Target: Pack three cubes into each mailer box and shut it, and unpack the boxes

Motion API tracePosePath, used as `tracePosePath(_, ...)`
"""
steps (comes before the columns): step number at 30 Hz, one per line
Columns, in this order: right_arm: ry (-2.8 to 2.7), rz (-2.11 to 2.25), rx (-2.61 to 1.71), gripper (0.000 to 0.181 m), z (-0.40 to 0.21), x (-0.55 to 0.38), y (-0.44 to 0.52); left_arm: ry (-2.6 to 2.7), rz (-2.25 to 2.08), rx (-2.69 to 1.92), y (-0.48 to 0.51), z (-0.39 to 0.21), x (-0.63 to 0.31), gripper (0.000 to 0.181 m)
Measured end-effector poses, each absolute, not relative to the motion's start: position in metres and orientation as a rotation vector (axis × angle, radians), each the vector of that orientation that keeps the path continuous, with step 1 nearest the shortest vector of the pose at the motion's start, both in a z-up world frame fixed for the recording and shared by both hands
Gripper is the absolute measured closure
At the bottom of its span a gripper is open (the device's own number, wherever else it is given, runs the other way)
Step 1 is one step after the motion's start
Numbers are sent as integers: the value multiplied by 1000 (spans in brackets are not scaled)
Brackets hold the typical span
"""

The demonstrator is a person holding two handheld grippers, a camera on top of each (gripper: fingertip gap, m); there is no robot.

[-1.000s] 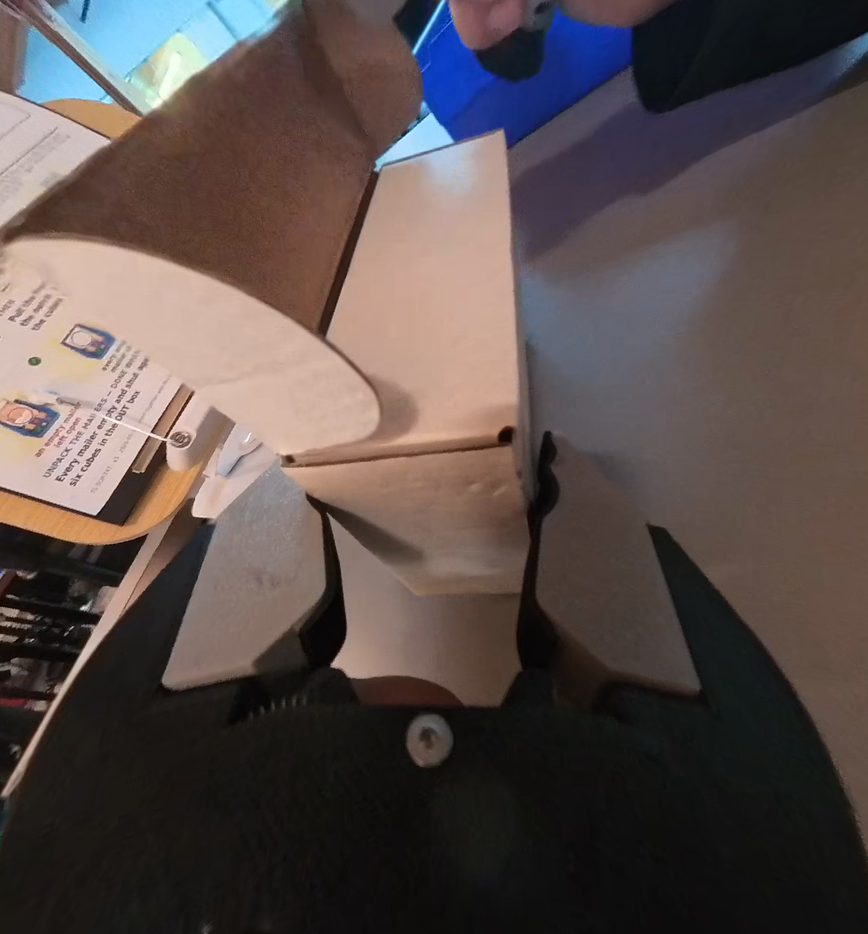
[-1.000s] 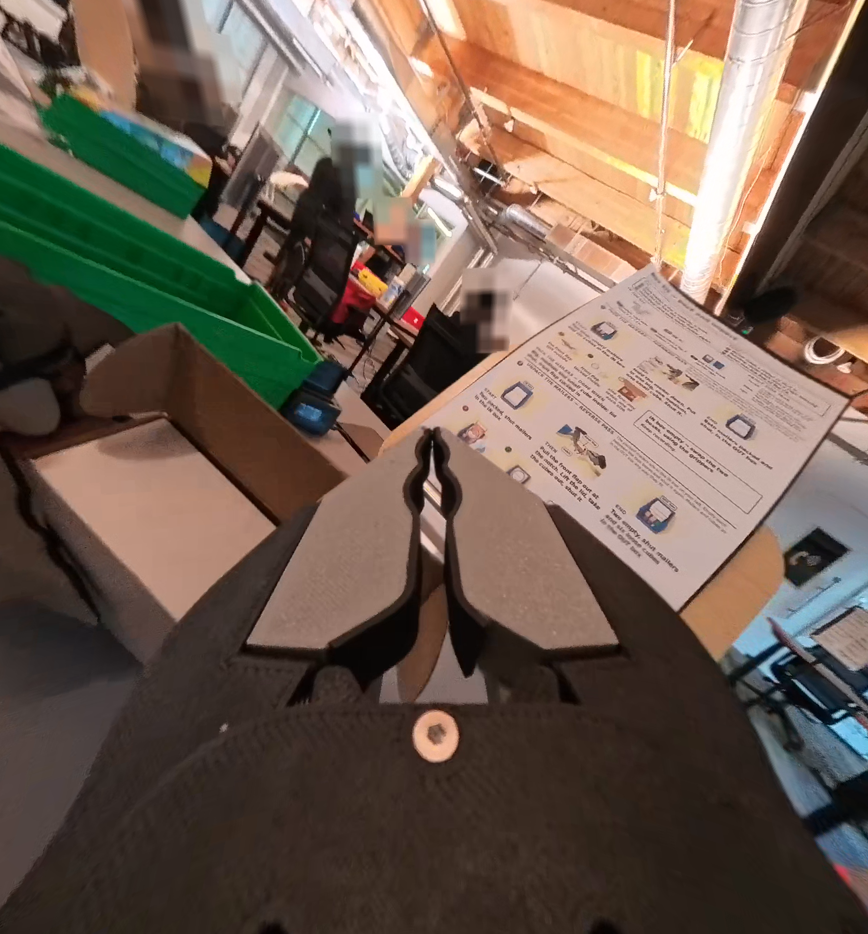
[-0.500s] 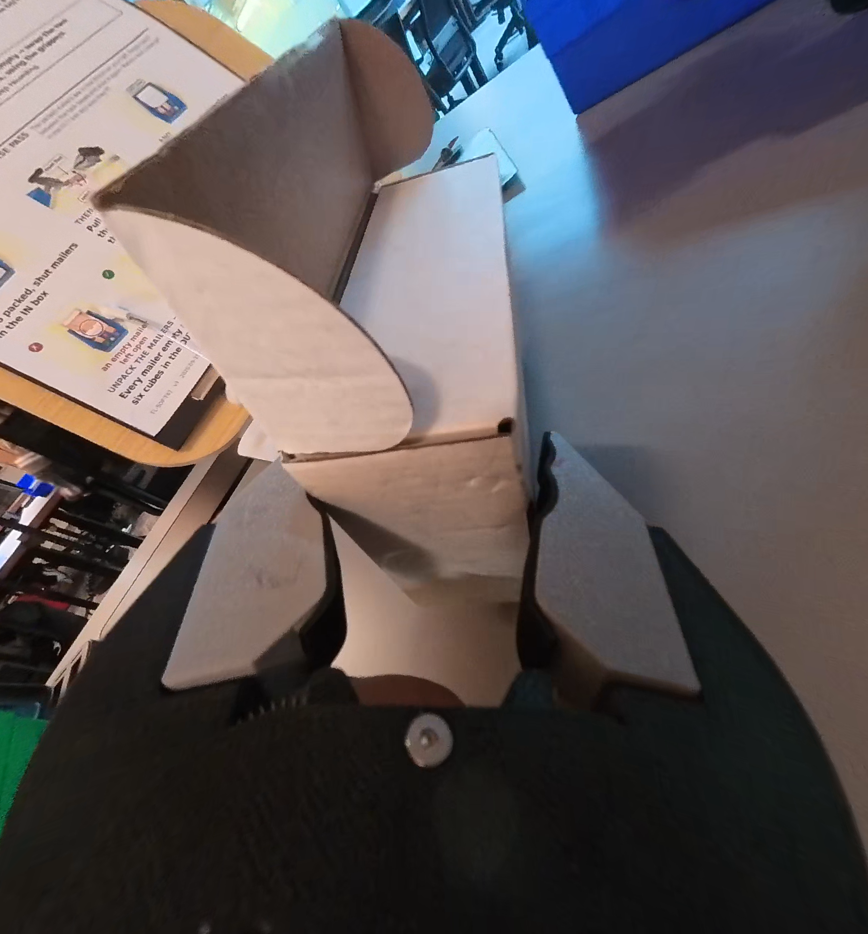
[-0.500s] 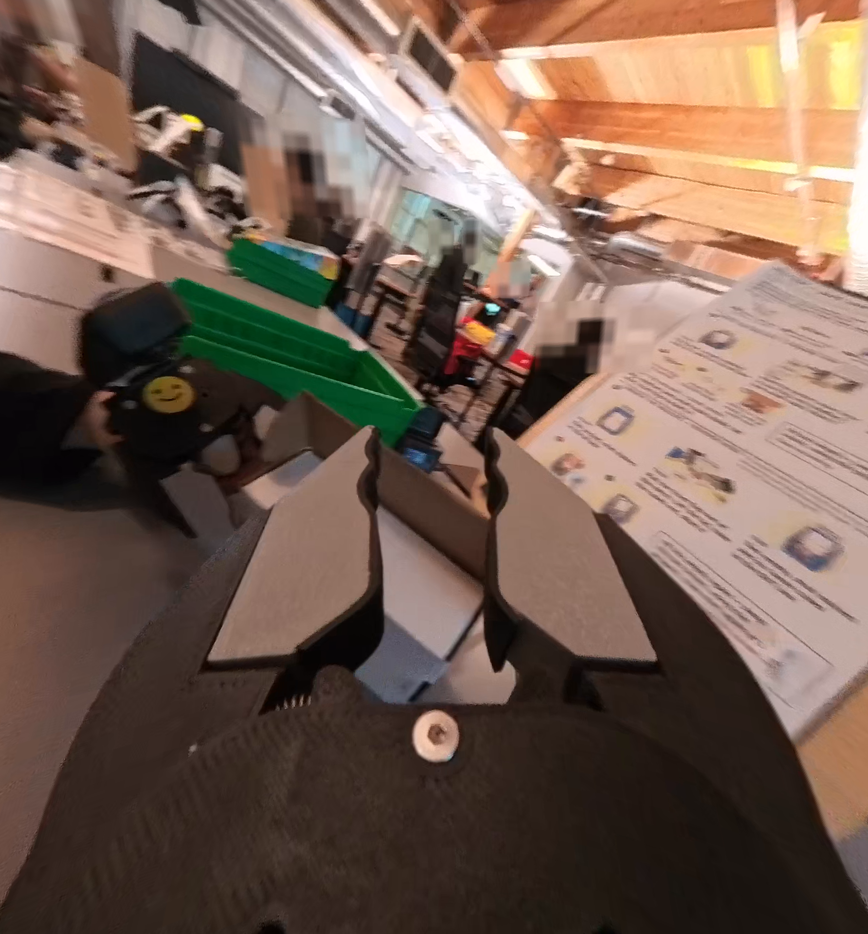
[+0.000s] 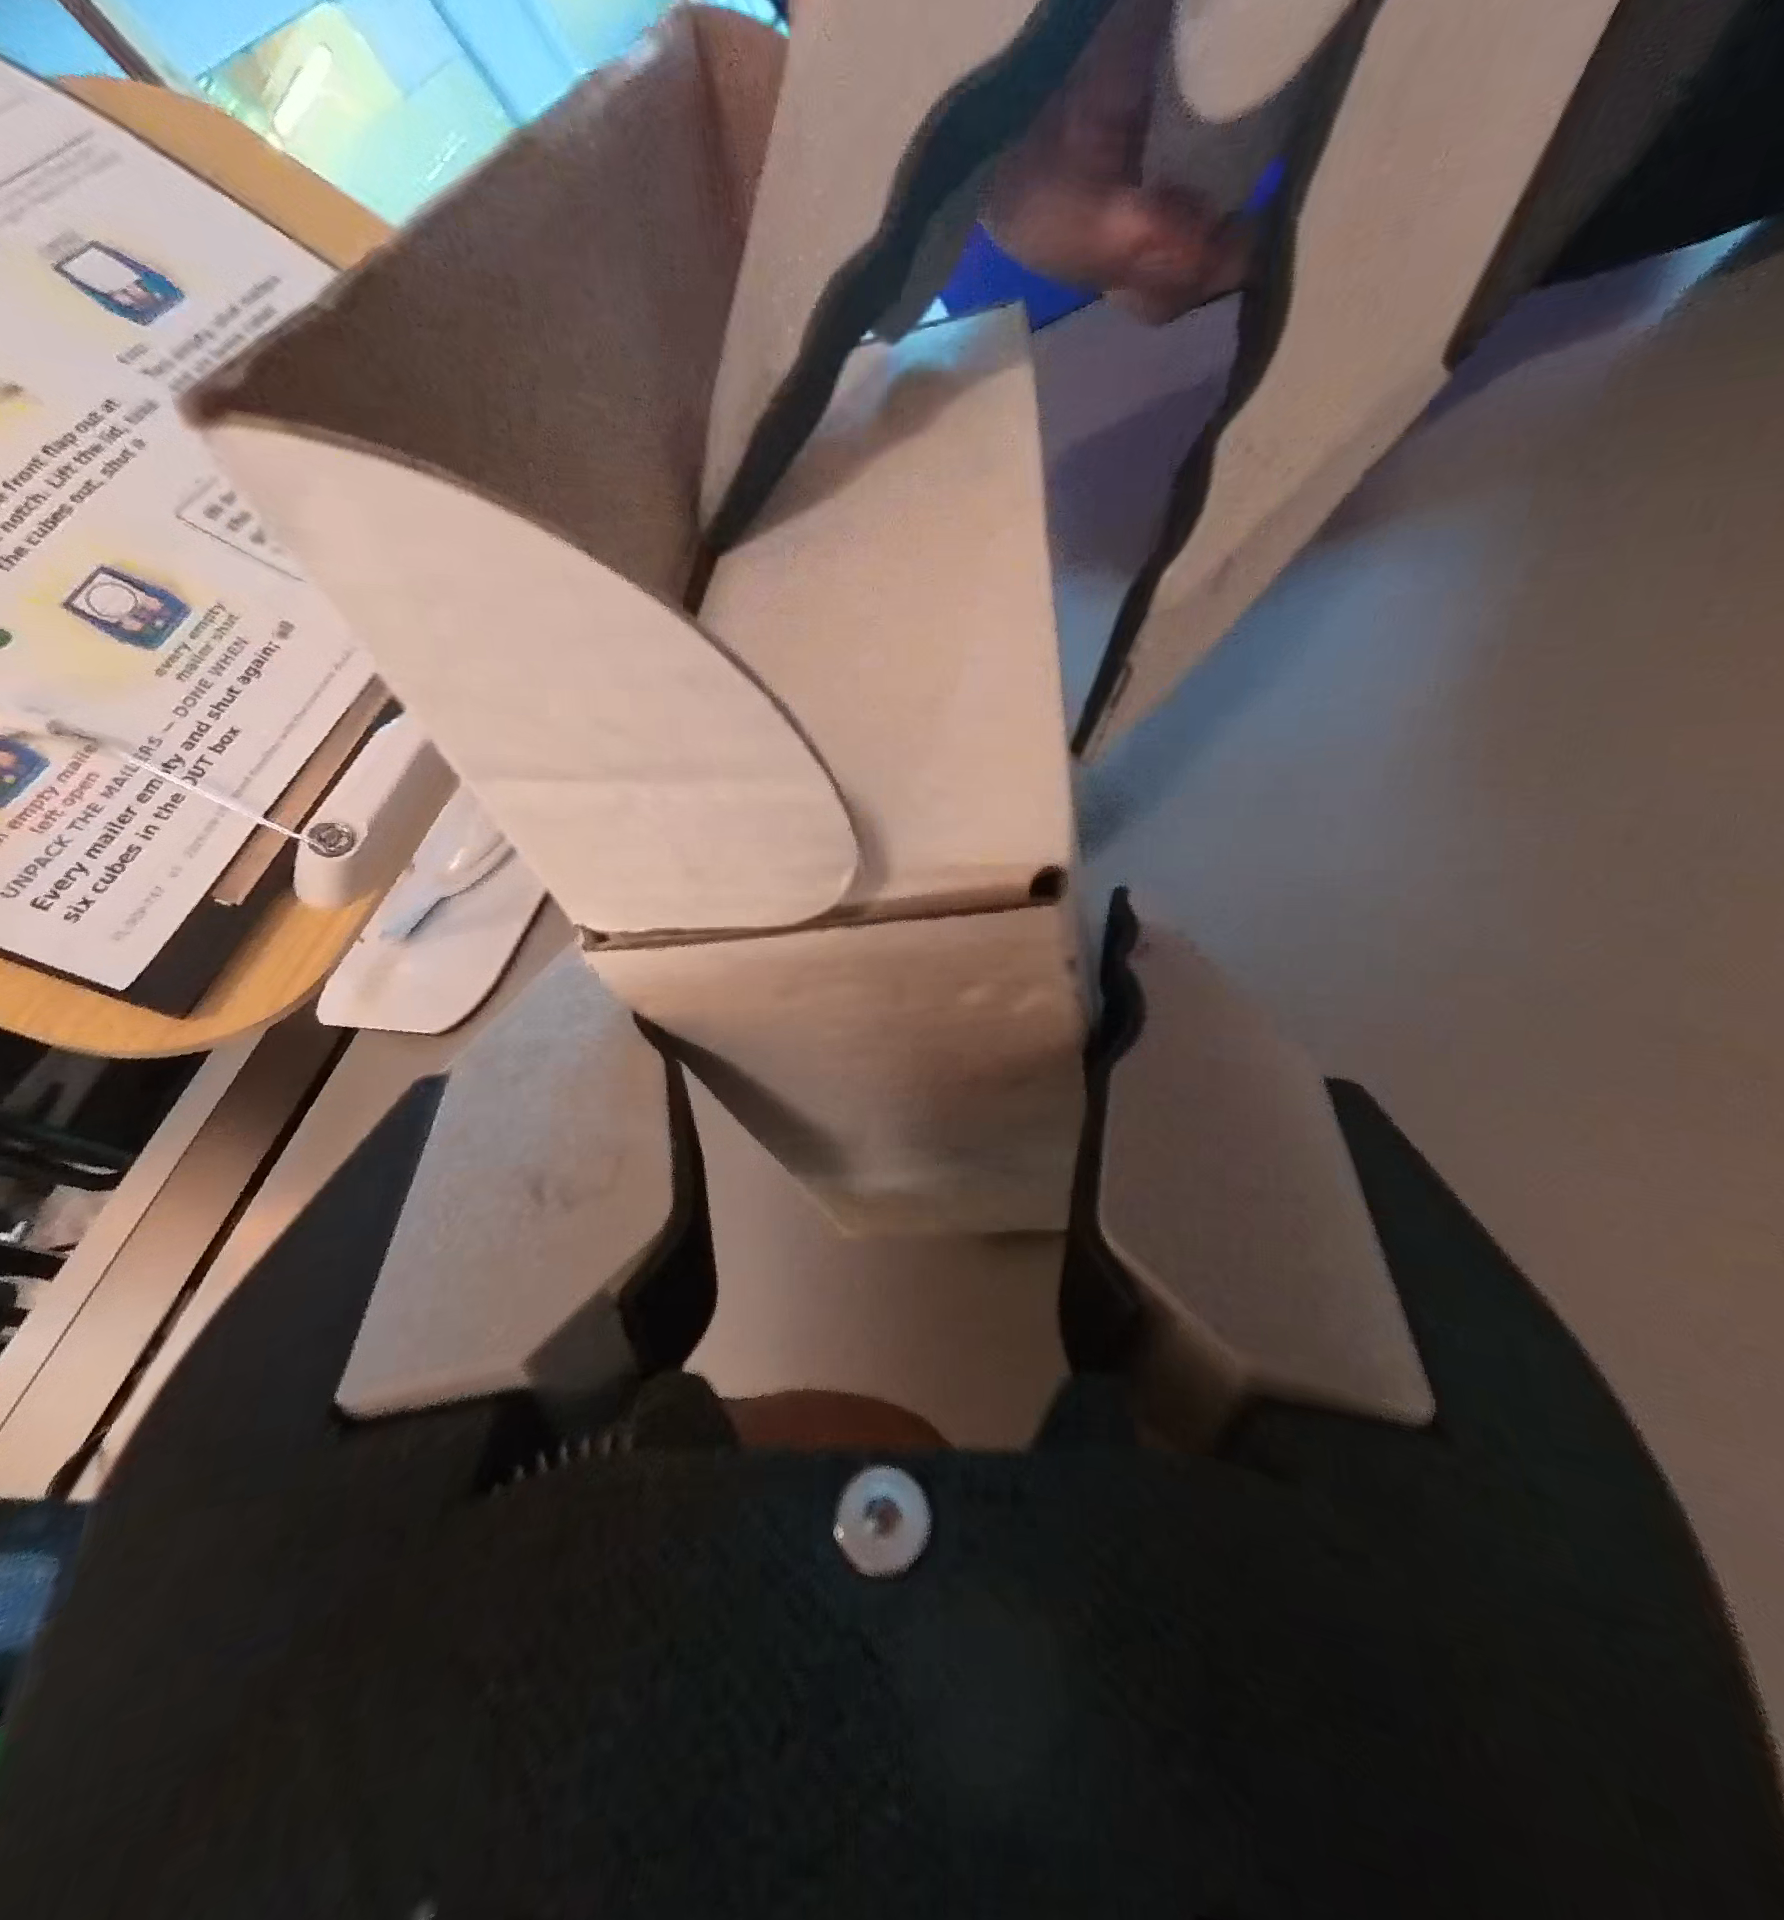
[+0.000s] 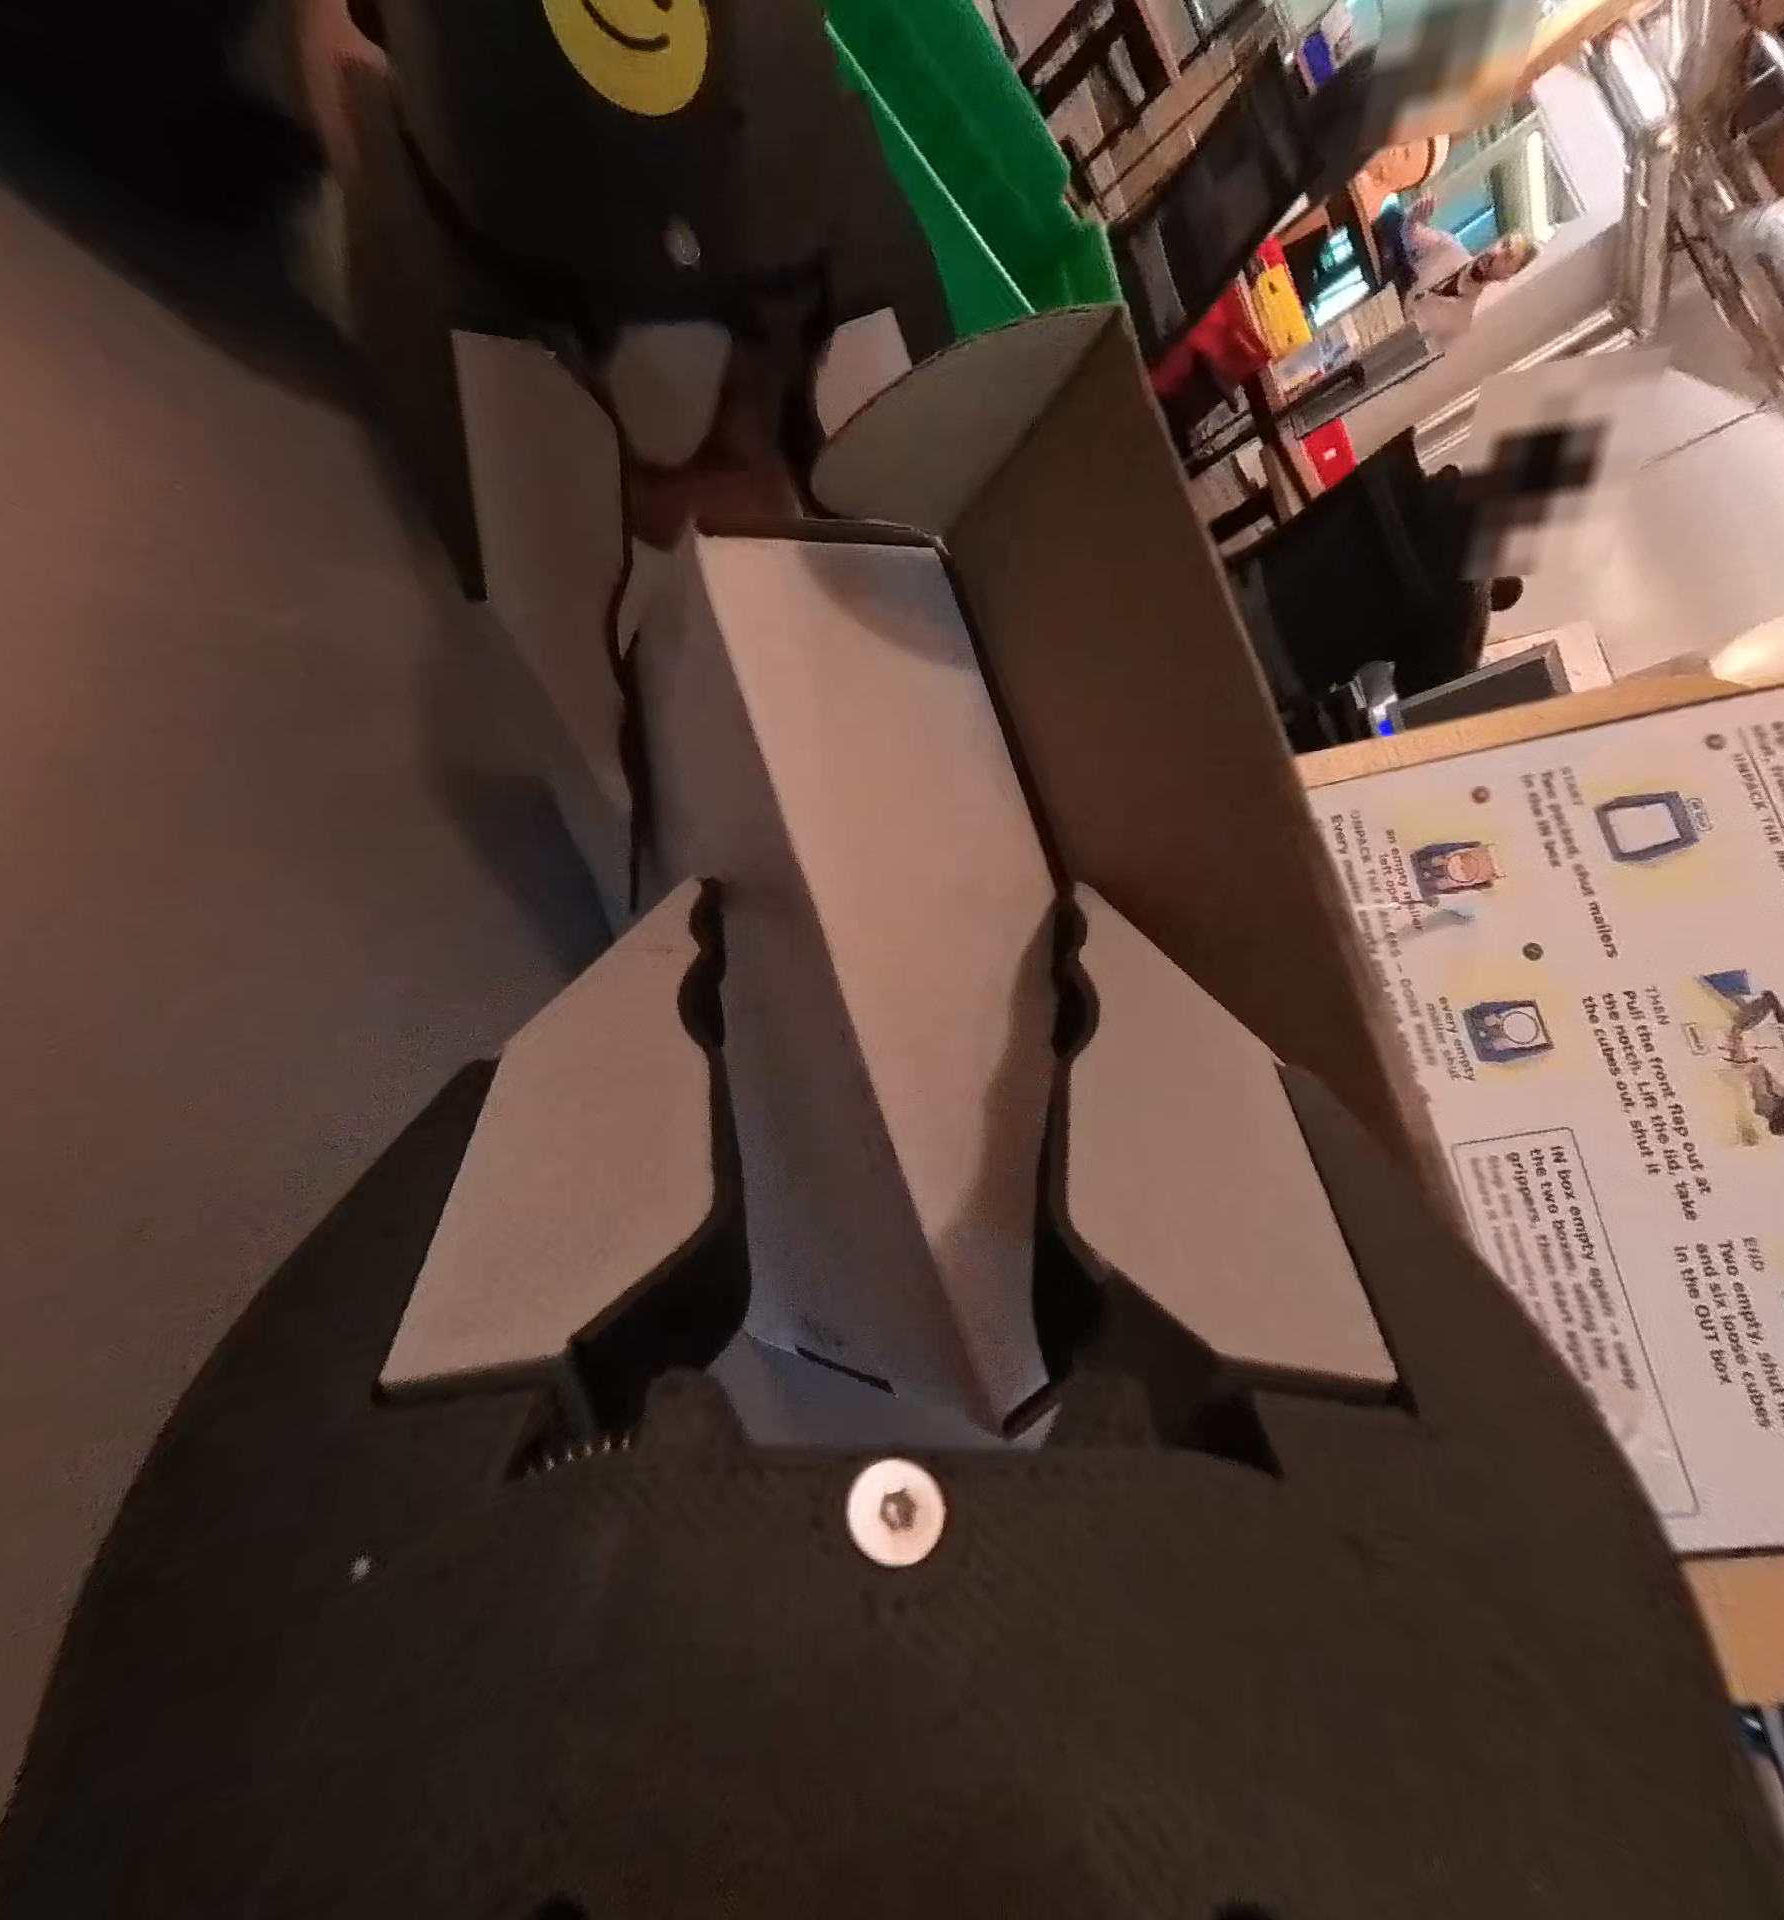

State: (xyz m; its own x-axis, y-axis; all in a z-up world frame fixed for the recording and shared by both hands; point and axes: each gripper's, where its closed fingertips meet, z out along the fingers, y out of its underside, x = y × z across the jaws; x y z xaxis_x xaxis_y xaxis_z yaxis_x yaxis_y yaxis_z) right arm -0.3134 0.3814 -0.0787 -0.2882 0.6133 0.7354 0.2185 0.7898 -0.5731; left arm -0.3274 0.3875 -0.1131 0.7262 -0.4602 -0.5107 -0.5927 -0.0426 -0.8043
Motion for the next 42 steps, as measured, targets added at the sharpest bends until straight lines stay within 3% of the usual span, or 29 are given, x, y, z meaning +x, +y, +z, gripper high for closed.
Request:
tracePosePath(25,-1892,177,-494,126,-85,-308,376,1022,519,-1623,389,-117,-342,101)
tracePosePath(29,-1870,52,-473,103,-99,-315,382,1040,611,-1630,392,-118,-348,102)
tracePosePath(32,-1845,-51,-464,98,-107,-319,392,1083,619,-1602,390,-119,-341,108)
tracePosePath(36,-1811,13,-493,123,-97,-319,395,1084,607,-1590,390,-120,-336,110)
tracePosePath(40,-1829,19,-440,116,-101,-316,393,1098,605,-1574,388,-120,-337,110)
tracePosePath(42,-1831,53,-465,126,-98,-315,392,1088,599,-1586,388,-122,-337,110)
